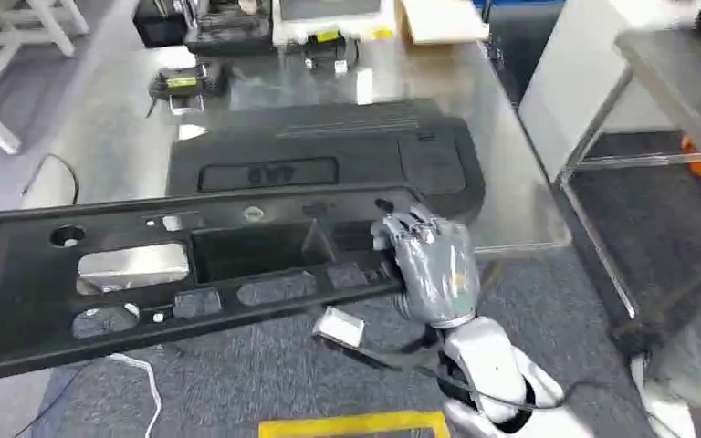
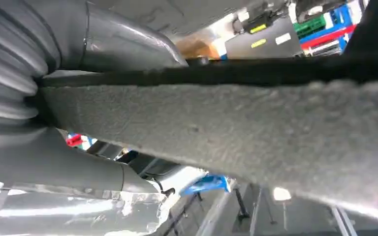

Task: Take the parts from the cabinet and place them on the table.

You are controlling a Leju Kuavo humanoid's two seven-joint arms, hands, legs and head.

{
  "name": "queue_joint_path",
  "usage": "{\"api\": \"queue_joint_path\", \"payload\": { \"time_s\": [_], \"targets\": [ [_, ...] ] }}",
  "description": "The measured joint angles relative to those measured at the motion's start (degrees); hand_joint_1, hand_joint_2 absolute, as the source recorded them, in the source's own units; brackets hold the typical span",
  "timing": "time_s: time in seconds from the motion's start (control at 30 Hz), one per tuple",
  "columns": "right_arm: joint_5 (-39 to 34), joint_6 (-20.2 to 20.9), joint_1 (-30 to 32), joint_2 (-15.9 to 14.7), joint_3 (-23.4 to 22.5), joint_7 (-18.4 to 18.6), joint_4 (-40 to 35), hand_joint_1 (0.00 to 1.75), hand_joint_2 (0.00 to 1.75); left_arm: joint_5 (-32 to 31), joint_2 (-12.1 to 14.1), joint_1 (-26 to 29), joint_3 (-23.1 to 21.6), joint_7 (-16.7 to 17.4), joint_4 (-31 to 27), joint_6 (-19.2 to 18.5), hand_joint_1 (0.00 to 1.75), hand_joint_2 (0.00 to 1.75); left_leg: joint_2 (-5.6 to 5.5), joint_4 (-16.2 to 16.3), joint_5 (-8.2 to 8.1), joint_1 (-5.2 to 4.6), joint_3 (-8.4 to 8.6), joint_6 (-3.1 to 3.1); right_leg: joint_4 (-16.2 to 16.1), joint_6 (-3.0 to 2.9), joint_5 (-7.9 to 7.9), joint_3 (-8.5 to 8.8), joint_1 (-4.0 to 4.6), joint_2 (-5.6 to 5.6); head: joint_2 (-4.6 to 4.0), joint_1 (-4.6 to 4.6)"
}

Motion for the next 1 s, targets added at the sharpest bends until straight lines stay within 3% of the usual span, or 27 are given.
{"api": "queue_joint_path", "payload": {
  "time_s": [0.03,0.07,0.1,0.13,0.2,0.23,0.27,0.3,0.33,0.37,0.4,0.43,0.47,0.53,0.6,0.63,0.73,0.77,0.8,0.83,0.9,0.93,1.0],
  "targets": [
    [0.0,0.0,0.0,0.0,0.0,0.0,0.0,1.75,1.75,0.0,0.0,0.0,0.0,0.0,0.0,0.0,0.0,1.75,-0.01,-0.5,-0.21,-0.01,0.11,0.03,-0.3,0.22,0.02,0.05,-0.01,-0.01,0.0,-0.11],
    [0.0,0.0,0.0,0.0,0.0,0.0,0.0,1.75,1.75,0.1,0.0,0.0,0.0,0.0,0.0,0.0,0.0,1.75,0.01,-1.6,-0.11,0.61,0.66,0.03,-0.7,0.59,-0.1,0.46,0.45,-0.03,0.0,-0.22],
    [0.0,0.0,0.1,0.0,0.0,0.0,0.0,1.75,1.75,0.2,0.0,0.1,0.0,0.0,0.0,0.1,0.0,1.75,0.21,-2.6,0.21,0.97,1.57,-0.3,0.1,0.71,-0.69,0.6,0.22,-0.01,0.0,-0.17],
    [0.0,0.0,-0.2,0.0,0.0,0.0,0.0,1.75,1.75,0.0,0.0,0.1,0.0,0.0,0.0,0.1,0.0,1.75,0.16,-3.1,0.17,1.13,2.09,-0.07,2.3,0.88,-1.78,-0.35,0.27,-0.03,0.0,0.18],
    [0.0,0.0,-0.2,0.0,0.0,0.1,0.0,1.75,1.75,-0.1,0.0,-0.1,0.0,0.0,0.0,0.0,0.0,1.75,0.19,-3.1,-0.17,1.3,2.52,0.15,11.1,1.52,-5.35,-5.44,0.0,0.03,0.0,0.55],
    [0.0,0.0,0.0,0.0,0.0,0.2,0.0,1.75,1.75,-0.1,0.0,0.0,0.0,0.0,0.0,0.0,0.0,1.75,0.19,-3.1,-0.39,1.32,2.72,0.14,14.8,1.85,-6.18,-7.89,-0.23,0.03,0.0,0.61],
    [0.0,0.0,0.1,0.0,0.0,0.3,0.0,1.75,1.75,-0.1,0.0,0.0,0.0,0.0,0.0,0.0,0.0,1.75,0.19,-3.0,-0.65,1.38,3.0,0.08,16.3,2.05,-5.68,-9.2,-0.41,0.01,0.0,0.57],
    [0.1,0.0,0.1,0.0,0.0,0.4,0.0,1.75,1.75,-0.1,0.0,0.0,0.0,0.0,0.0,0.0,0.0,1.75,0.15,-3.0,-0.99,1.49,3.43,-0.06,15.0,2.25,-3.66,-9.1,-0.57,-0.01,0.0,0.61],
    [0.1,0.0,0.1,0.0,0.0,0.4,0.0,1.75,1.75,-0.1,0.0,0.0,0.0,0.0,0.0,0.0,0.0,1.75,0.1,-2.9,-1.39,1.64,3.91,-0.31,11.4,2.35,-0.76,-7.88,-0.74,-0.03,0.0,0.68],
    [0.2,0.0,0.1,-0.1,0.0,0.5,0.0,1.75,1.75,-0.1,0.0,0.0,0.0,0.0,0.0,0.0,0.0,1.75,0.07,-2.7,-1.89,1.84,4.48,-0.59,6.4,2.54,2.54,-5.88,-0.87,-0.09,0.0,0.79],
    [0.2,0.0,0.1,0.0,0.0,0.5,0.0,1.75,1.75,-0.1,0.0,-0.1,0.0,0.0,0.0,0.0,0.0,1.75,0.07,-2.4,-2.53,2.0,4.93,-1.05,1.2,2.65,4.89,-4.08,-0.97,-0.28,0.0,0.88],
    [0.1,0.0,0.1,0.0,0.0,0.5,0.0,1.75,1.75,-0.1,0.0,-0.2,0.0,0.0,0.0,0.0,0.0,1.75,0.06,-2.2,-2.95,1.71,4.82,-1.52,1.2,2.6,3.64,-3.64,-0.52,-0.3,0.0,0.94],
    [0.2,0.0,0.0,0.0,0.0,0.5,-0.2,1.75,1.75,-0.1,0.0,-0.3,0.0,0.0,0.0,0.0,0.0,1.75,0.05,-1.8,-3.2,1.63,4.6,-1.91,0.3,1.75,3.37,-3.37,-0.62,-0.1,0.0,1.09],
    [0.2,0.1,0.2,-0.1,0.0,0.6,-0.2,1.75,1.75,-0.1,0.0,-0.3,0.0,0.0,0.0,0.0,0.0,1.75,0.12,-2.3,-3.19,1.58,4.86,-2.19,0.5,1.24,3.08,-3.53,-0.34,0.1,0.0,0.63],
    [0.2,0.1,0.2,-0.2,0.0,0.6,-0.2,1.75,1.75,-0.1,0.0,-0.5,0.0,0.0,0.0,0.0,0.0,1.75,0.11,-1.8,-4.07,1.74,5.15,-2.85,0.0,0.65,3.1,-3.02,-0.75,0.05,0.0,0.72],
    [0.2,0.1,0.1,-0.3,0.0,0.6,-0.2,1.75,1.75,-0.1,0.0,-0.5,0.0,0.0,0.0,0.0,0.0,1.75,0.16,0.5,-5.15,1.72,4.32,-3.19,-0.1,0.34,2.89,-2.74,-0.78,0.01,0.0,0.4],
    [0.2,0.1,0.0,-0.3,0.0,0.7,-0.2,1.75,1.75,-0.1,0.0,-0.4,0.0,0.0,0.0,0.0,0.0,1.75,0.14,14.0,-10.28,1.94,-3.12,-3.72,-0.1,-0.38,2.22,-2.07,-0.6,-0.26,0.0,0.09],
    [0.2,0.1,0.0,-0.3,0.0,0.7,-0.2,1.75,1.75,-0.1,0.0,-0.3,0.0,0.0,0.0,0.0,0.0,1.75,0.14,16.6,-10.29,1.93,-4.93,-3.72,-0.1,-0.45,1.99,-1.79,-0.54,-0.24,0.0,0.04],
    [0.2,0.2,0.0,-0.3,0.0,0.7,-0.2,1.75,1.75,-0.1,0.0,-0.2,0.0,0.0,0.0,0.0,0.0,1.75,0.14,16.4,-8.94,1.92,-5.47,-3.58,-0.1,-0.39,1.72,-1.38,-0.52,-0.18,0.0,0.07],
    [0.2,0.2,0.0,-0.3,0.0,0.7,-0.2,1.75,1.75,-0.1,0.0,-0.2,0.0,0.0,0.0,0.0,0.0,1.75,0.14,13.3,-6.04,1.9,-4.65,-3.31,-0.1,-0.32,1.35,-0.82,-0.49,-0.07,0.0,0.05],
    [0.2,0.2,0.0,-0.3,0.0,0.7,-0.2,1.75,1.75,-0.1,0.0,-0.3,0.0,0.0,0.0,0.0,0.0,1.75,0.1,3.3,0.58,1.76,-1.05,-2.55,-0.1,-0.07,0.57,0.46,-0.41,0.0,0.0,-0.06],
    [0.2,0.2,-0.1,-0.3,0.0,0.8,-0.2,1.75,1.75,-0.1,0.1,-0.2,0.0,0.0,0.0,0.0,0.0,1.75,-0.02,1.1,0.72,1.52,-0.1,-2.16,-0.3,0.16,0.25,0.68,-0.41,0.0,0.0,-0.02],
    [0.0,0.1,-0.4,-0.3,0.0,0.9,-0.2,1.75,1.75,-0.1,0.1,-0.4,0.0,0.0,0.0,0.0,0.0,1.75,0.08,-0.5,-0.03,1.15,0.17,-1.95,-0.2,0.69,0.11,0.38,-0.27,0.12,0.0,-0.33]
  ]
}}
